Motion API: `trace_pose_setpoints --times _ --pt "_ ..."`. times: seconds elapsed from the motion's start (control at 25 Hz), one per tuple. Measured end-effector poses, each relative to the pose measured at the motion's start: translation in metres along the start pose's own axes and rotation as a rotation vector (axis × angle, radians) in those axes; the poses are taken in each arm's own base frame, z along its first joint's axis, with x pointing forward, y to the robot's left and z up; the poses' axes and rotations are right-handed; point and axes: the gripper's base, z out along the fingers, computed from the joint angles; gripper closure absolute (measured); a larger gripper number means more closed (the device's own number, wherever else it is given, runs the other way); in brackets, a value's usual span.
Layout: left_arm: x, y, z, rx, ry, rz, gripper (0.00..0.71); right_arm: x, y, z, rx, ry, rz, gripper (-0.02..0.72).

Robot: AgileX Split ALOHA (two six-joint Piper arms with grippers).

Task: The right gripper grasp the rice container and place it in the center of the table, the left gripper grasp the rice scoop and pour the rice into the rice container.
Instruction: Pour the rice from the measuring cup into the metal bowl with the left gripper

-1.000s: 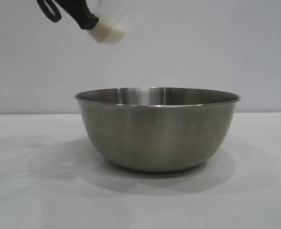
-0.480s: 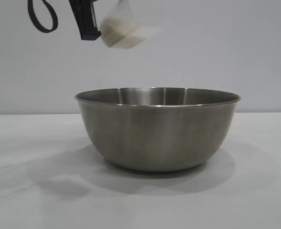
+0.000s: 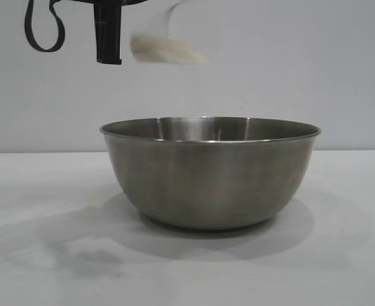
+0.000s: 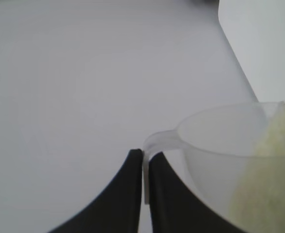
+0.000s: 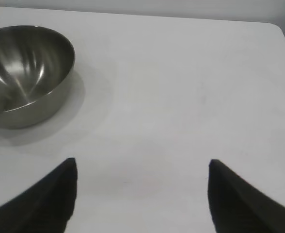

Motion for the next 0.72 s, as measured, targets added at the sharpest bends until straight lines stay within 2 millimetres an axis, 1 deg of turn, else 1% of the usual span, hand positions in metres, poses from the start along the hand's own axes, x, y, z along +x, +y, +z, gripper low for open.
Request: trace_pose_setpoints --times 0.4,0.72 --pt "-0.0039 0.0015 -0.0001 -0.022 -0.041 0.249 0.710 0.0000 0.0000 0.0000 0.000 0.000 0.000 0.223" --pt "-0.0043 0.0025 -0.0001 -0.035 -0.042 0.344 0.710 0.0000 0.0000 0.0000 0.000 0.000 0.000 0.223"
